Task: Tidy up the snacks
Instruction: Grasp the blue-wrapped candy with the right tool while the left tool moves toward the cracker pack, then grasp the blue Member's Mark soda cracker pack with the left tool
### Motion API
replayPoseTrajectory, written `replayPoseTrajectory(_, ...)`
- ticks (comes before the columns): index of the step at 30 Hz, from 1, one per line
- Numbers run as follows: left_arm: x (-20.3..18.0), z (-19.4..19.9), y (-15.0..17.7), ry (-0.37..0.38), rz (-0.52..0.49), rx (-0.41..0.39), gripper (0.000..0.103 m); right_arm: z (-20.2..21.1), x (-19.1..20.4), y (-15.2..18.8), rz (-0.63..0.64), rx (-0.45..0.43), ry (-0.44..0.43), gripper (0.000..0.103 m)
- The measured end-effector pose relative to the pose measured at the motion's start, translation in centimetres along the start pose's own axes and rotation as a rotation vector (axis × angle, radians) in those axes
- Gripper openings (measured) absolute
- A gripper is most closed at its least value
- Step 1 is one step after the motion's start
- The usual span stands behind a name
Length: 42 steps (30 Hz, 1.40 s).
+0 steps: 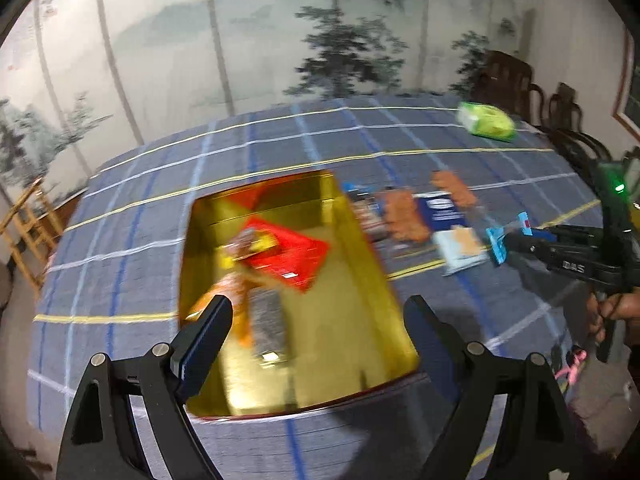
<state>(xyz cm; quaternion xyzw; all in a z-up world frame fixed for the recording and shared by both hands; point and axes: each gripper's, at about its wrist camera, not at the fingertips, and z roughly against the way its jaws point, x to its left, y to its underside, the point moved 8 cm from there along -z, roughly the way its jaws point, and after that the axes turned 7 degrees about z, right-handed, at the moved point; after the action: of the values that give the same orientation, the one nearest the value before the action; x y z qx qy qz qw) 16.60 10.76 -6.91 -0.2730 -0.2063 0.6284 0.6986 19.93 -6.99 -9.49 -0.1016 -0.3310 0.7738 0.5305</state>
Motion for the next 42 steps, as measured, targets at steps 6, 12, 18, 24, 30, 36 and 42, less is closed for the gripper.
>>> replayPoseTrajectory(6,-6.8,-1.6,-1.4,0.258,0.003,0.118,0.085,3.5,-10.1,2.9,-0.1,0.007,0.32,0.025)
replayPoseTrajectory(12,-11.7,-6.2,-2.5,0.327,0.031,0.251,0.084,4.8,-14.3,4.7,-0.164,-0.007,0.396,0.025)
replayPoseTrajectory(18,-16.1,-10.8,-4.9,0.33,-0.008,0.317,0.074,4.9,-14.4,4.9,-0.162,-0.039,0.362,0.025)
replayPoseTrajectory(24,-16.4,-15.2,-5.6,0.301,0.012,0.394,0.072,4.5,-13.7,5.5,-0.168,-0.076,0.323,0.025)
replayPoseTrajectory(30,-15.4,-17.8,-5.1,0.231,0.004,0.419,0.072,4.5,-14.0,5.7,-0.201,-0.095,0.267,0.025)
replayPoseTrajectory(36,-16.3,-18.9,-4.5,0.187,-0.058,0.418,0.072,4.3,-13.8,5.6,-0.203,-0.099,0.235,0.025)
replayPoseTrajectory(42,-16.8,-19.3,-4.4,0.087,-0.139,0.357,0.058,4.3,-13.9,5.8,-0.218,-0.104,0.214,0.025)
